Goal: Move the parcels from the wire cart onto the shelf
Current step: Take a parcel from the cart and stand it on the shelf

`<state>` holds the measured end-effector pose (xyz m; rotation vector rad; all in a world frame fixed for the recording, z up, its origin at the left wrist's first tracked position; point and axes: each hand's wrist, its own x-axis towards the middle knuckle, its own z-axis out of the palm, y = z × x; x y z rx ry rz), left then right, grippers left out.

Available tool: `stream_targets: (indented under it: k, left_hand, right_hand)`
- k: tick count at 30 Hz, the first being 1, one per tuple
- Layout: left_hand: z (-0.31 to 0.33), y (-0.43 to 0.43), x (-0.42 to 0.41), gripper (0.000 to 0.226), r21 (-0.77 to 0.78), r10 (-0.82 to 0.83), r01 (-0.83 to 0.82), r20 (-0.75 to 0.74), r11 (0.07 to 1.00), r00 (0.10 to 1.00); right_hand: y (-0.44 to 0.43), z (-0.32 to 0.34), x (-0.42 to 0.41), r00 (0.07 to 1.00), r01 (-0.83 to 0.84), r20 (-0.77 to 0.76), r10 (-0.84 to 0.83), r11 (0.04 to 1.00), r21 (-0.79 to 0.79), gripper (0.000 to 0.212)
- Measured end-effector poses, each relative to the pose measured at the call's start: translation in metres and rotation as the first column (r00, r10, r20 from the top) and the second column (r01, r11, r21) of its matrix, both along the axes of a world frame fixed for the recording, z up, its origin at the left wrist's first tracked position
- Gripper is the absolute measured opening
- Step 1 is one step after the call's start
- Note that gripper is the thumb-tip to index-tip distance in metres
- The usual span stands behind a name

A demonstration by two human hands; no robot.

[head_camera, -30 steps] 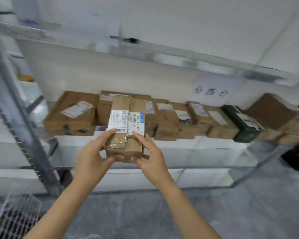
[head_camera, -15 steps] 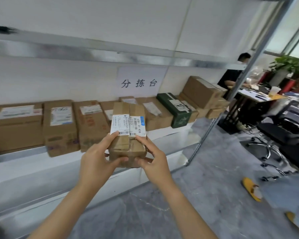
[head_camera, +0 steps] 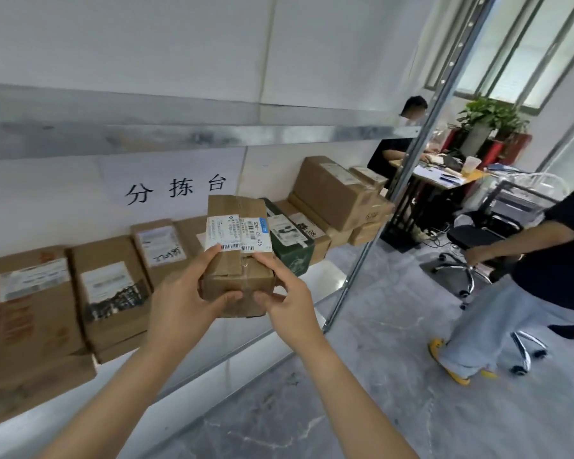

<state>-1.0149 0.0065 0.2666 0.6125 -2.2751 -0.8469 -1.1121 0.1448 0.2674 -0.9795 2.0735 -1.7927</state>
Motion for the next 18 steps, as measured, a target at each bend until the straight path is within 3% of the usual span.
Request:
stream_targets:
  k: [8, 18]
  left_hand:
    - [0.001, 0.011, -0.092, 0.078, -0.017, 0.035, -0.035, 0.012, 0.999, 0.999]
    - [0.014, 0.031, -0.206, 0.073, -0.004, 0.135, -0.135, -0.009, 0.991, 0.991]
  right_hand:
    - [0.003, -0.004, -0.093, 1.0, 0.0, -0.01, 0.0, 1.0, -0.011, 0.063]
    - [0.011, 0.013, -0.221, 0.984, -0.151, -0.1, 0.147, 0.988, -0.029, 0.055]
